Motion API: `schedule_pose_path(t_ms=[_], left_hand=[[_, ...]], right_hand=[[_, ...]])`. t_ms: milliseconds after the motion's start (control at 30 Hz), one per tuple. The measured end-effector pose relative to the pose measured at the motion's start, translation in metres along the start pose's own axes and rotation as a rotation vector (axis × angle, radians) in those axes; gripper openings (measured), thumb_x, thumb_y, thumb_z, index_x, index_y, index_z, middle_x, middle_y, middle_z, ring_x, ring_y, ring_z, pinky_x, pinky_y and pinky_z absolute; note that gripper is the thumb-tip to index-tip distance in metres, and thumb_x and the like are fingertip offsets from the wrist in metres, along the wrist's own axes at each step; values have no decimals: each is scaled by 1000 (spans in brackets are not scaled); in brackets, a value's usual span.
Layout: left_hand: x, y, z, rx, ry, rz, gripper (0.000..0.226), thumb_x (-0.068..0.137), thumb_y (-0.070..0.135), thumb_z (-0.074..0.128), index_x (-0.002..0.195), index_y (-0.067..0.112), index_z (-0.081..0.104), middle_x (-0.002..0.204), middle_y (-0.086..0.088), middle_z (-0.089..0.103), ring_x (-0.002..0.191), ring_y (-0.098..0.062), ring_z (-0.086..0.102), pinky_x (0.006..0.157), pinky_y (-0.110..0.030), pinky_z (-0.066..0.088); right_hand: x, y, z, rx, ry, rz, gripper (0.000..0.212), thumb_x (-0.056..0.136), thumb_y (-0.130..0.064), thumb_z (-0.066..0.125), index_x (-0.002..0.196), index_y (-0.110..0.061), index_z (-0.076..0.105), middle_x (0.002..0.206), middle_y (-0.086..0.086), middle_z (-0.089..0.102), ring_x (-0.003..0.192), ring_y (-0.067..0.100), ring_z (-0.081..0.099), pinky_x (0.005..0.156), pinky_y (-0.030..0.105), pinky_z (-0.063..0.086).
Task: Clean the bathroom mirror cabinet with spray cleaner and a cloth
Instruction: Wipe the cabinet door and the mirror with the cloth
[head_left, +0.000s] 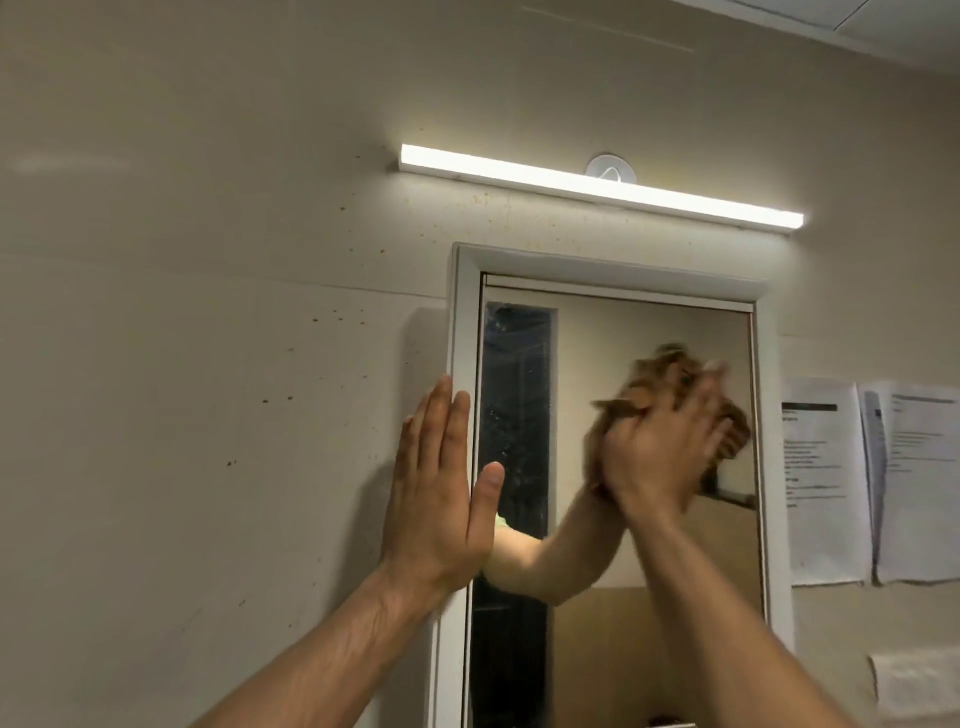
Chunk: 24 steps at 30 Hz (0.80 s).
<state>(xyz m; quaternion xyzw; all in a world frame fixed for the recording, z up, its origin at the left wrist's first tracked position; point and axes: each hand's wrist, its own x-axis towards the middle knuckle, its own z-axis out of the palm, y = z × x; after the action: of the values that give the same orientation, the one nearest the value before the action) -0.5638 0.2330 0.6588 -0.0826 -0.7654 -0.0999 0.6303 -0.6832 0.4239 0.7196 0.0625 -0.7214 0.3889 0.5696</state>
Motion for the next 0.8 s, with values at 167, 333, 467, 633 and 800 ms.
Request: schedule_pose_path(t_ms=[167,333,467,633,800], left_hand=[[-9,13,8,-23,-15,-13,72,105,48,28,165,12,9,174,-2,-4,160,-19,-1,126,-56,20],[-34,17,13,44,-68,108,73,106,50,27,164,9,10,173,-10,0,160,-27,1,127,-56,14],[-61,20,15,152,-147,157,75,104,52,28,165,12,8,173,-10,-2,160,-26,-1,129,-45,-1],[-83,22,24,206,-183,164,75,102,44,37,164,8,14,172,-14,3,160,-29,0,129,-51,2],[-92,31,34,298,-222,204,74,103,48,33,164,10,14,173,-13,0,160,-30,-2,128,-52,-1]], right_hand=[[-122,-26,26,34,-212,-962,80,100,-51,48,166,-22,13,174,5,3,160,29,4,126,54,14],[-105,63,9,149,-222,-917,67,97,-37,49,161,-26,33,171,4,21,158,31,19,125,56,18],[-126,110,-1,112,11,144,65,98,-39,38,160,-17,35,172,11,13,158,34,14,124,62,16],[-217,64,7,86,-150,-60,69,100,-42,29,165,-19,19,173,12,7,159,34,6,127,54,4],[-238,101,0,49,-396,-745,66,105,-45,37,165,-26,19,173,7,11,159,31,11,126,58,12]])
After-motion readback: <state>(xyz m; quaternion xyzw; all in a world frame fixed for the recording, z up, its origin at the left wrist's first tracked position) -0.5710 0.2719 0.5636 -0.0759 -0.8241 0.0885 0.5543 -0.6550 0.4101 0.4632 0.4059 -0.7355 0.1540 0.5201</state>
